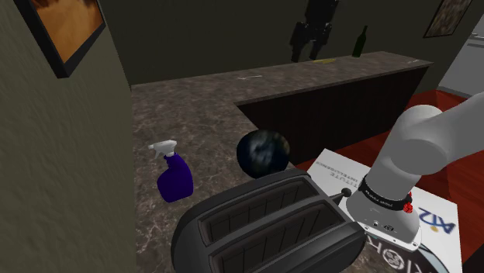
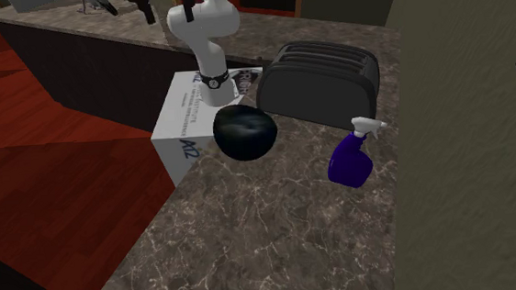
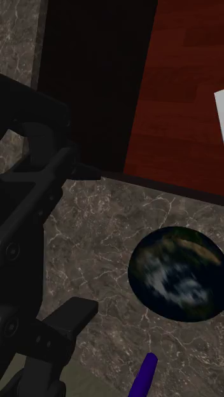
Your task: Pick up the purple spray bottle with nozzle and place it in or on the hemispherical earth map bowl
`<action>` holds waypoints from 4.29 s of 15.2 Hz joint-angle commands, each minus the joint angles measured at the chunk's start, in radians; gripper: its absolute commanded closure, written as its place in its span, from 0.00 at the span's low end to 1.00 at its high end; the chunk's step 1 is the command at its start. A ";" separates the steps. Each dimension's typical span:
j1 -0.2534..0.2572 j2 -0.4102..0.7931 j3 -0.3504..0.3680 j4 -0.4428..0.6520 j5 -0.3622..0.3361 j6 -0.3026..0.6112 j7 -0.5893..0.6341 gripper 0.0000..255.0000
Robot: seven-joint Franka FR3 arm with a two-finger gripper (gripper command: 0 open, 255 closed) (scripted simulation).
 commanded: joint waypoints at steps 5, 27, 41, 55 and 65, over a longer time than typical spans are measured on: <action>0.053 0.124 0.015 0.040 0.034 0.064 -0.047 0.00; 0.283 0.782 0.160 0.450 0.174 0.201 -0.302 0.00; 0.379 1.052 0.249 0.659 0.171 0.219 -0.378 0.00; 0.384 1.061 0.251 0.625 0.171 0.263 -0.379 1.00; 0.384 1.051 0.251 0.652 0.171 0.227 -0.372 1.00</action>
